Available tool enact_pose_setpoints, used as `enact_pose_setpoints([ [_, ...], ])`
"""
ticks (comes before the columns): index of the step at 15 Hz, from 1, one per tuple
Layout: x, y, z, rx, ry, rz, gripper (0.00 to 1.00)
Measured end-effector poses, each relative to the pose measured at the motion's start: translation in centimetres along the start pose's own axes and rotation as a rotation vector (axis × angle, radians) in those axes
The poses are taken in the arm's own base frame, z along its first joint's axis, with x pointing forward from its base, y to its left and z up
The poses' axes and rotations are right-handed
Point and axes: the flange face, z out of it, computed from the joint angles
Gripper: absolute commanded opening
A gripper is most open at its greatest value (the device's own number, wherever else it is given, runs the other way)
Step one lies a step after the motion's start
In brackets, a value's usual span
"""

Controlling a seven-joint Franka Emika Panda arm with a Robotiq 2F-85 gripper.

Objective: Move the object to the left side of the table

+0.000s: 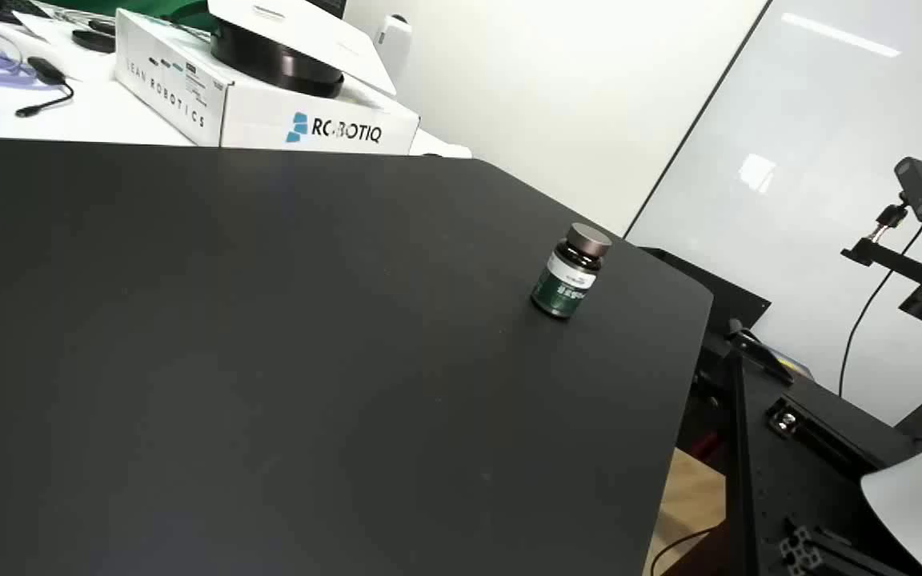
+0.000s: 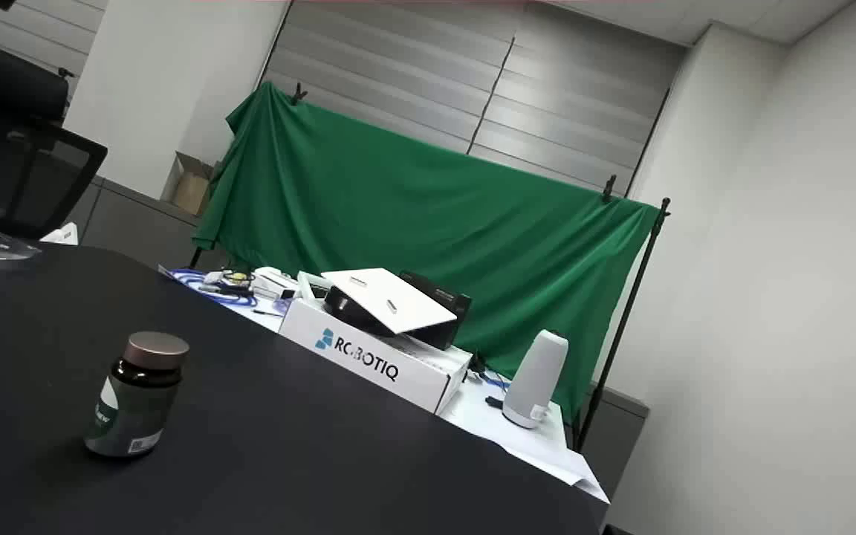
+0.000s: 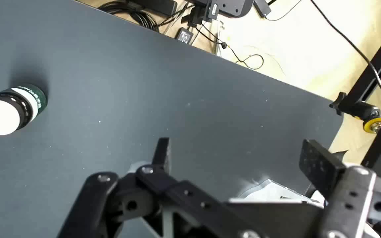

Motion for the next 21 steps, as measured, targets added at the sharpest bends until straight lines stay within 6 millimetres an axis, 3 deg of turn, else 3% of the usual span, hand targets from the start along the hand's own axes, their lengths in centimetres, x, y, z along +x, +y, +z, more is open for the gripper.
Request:
enact_pose_setpoints([
  [11,0.2,0.4,-0.1,-0.020,0.019,-0.001,1.00],
  [14,1.1,3.1,-0.5,-0.096,0.063,0.016,1.00],
  [21,2.8,12.7,-0.7,-0.238,0.109,0.054,1.00],
])
